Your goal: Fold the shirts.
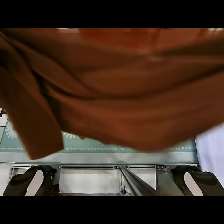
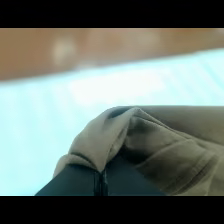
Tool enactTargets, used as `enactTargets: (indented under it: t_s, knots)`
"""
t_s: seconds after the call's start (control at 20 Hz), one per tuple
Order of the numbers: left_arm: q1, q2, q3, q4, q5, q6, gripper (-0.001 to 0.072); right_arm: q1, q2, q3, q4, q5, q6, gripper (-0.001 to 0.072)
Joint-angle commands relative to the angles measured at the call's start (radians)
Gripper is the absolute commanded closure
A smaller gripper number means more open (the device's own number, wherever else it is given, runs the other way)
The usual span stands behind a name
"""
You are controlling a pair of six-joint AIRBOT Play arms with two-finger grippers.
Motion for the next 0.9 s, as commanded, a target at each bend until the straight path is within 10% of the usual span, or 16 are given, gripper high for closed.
enactTargets:
  t_s: [0.0, 0.45, 0.75, 0.8, 0.85]
  knots:
    - [-0.091, 0.019, -0.357, -0.003, -0.031, 0.014, 0.0692, -0.001, 0.011, -0.176, 0.034, 0.115, 0.006, 0.0691]
    - [-0.152, -0.280, -0.883, -0.015, 0.734, 0.064, 0.0691, -0.001, -0.389, -0.641, 0.267, -0.356, -0.062, 0.0691]
    - [-0.152, -0.650, -0.627, -0.016, 0.699, 0.061, 0.0691, -0.001, -0.798, -0.491, 0.519, -0.468, -0.061, 0.0690]
    - [-0.152, -0.695, -0.593, -0.018, 0.651, 0.059, 0.0656, -0.004, -0.833, -0.485, 0.552, -0.466, -0.049, 0.0624]
    - [-0.151, -0.730, -0.558, -0.017, 0.595, 0.057, 0.0415, -0.009, -0.858, -0.484, 0.580, -0.457, -0.036, 0.0360]
